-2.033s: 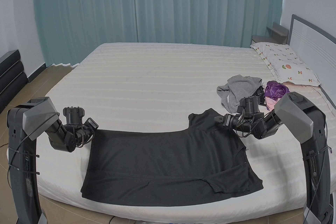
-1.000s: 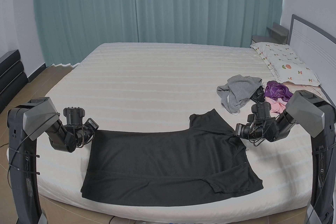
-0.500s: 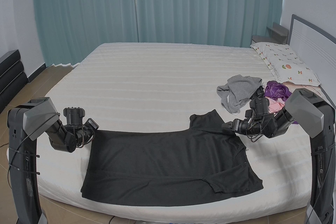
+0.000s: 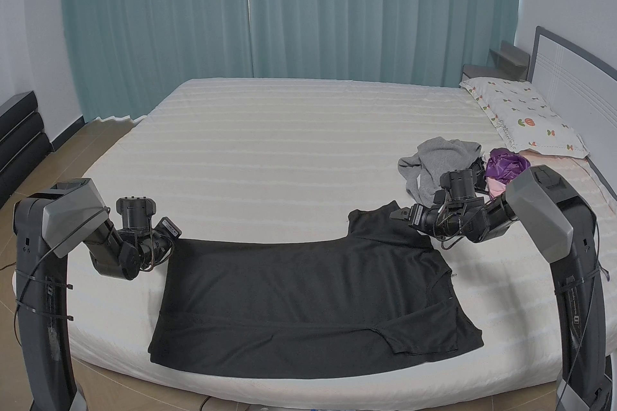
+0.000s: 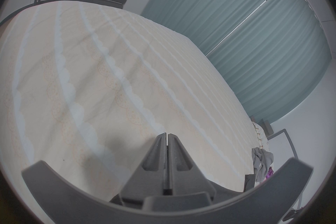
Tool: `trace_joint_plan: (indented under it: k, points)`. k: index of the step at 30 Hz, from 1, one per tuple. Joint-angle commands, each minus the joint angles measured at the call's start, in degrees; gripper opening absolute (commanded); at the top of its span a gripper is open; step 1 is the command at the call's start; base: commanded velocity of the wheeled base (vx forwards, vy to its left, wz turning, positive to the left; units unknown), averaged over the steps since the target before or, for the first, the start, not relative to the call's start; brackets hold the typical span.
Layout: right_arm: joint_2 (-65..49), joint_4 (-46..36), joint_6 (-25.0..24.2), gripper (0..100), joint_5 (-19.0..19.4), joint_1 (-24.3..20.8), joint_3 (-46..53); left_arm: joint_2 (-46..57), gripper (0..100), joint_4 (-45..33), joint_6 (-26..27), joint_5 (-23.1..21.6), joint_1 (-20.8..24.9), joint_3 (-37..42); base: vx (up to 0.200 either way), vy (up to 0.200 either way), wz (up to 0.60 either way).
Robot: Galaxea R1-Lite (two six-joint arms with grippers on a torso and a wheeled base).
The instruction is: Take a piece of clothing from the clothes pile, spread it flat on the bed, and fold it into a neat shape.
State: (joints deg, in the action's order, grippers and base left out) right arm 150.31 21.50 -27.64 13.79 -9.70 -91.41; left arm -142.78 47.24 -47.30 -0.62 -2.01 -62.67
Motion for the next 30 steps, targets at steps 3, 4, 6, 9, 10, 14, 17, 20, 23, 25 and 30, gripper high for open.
trace_joint_plan:
  k: [3,4,6,9,10,14,17,20,23,25,30]
  points:
    - [3.5,-0.5,-0.2,100,-0.3,-0.7,-3.4,0.0,0,0.0,0.0,-0.1,0.0,0.0,0.0,0.0,0.0]
    - [3.9,-0.5,-0.2,100,-0.4,-0.6,-3.6,0.0,0,0.0,0.0,-0.1,-0.1,0.0,0.0,0.0,0.0]
    - [3.9,-0.6,-0.1,100,-0.7,-0.3,-3.6,0.0,0,0.0,0.0,-0.1,-0.1,0.0,0.0,0.0,0.0]
    - [3.8,-0.7,0.0,100,-0.7,-0.1,-3.6,0.0,0,0.0,0.0,-0.1,-0.1,0.0,0.0,0.0,0.0]
    - [3.7,-0.7,0.1,100,-0.8,0.1,-3.4,0.0,0,0.0,0.0,-0.1,-0.1,0.0,0.0,0.0,0.0]
    - [2.4,-0.9,0.2,100,-1.1,1.1,-2.6,0.0,0,0.0,0.0,-0.1,-0.1,0.0,0.0,0.0,0.0]
    - [0.8,-2.7,0.3,100,-1.1,1.7,-1.1,0.0,0,0.0,0.0,-0.1,0.0,0.0,0.0,0.0,0.0]
    - [0.2,-4.0,0.0,100,-0.8,1.9,-1.0,0.0,0,0.0,0.0,-0.1,0.0,0.0,0.0,0.0,0.0]
    - [0.2,-4.8,0.0,100,-0.7,1.8,-1.0,0.0,0,0.0,0.0,-0.1,0.0,0.1,0.0,0.0,0.0]
    - [0.3,-7.1,0.0,100,-0.4,1.3,-1.1,0.0,0,0.0,0.0,-0.1,0.0,0.0,0.0,0.0,0.0]
    - [0.9,-7.4,-0.4,0,-0.3,1.3,-1.8,0.0,0,0.0,0.0,-0.1,0.0,-0.1,0.0,0.0,0.0]
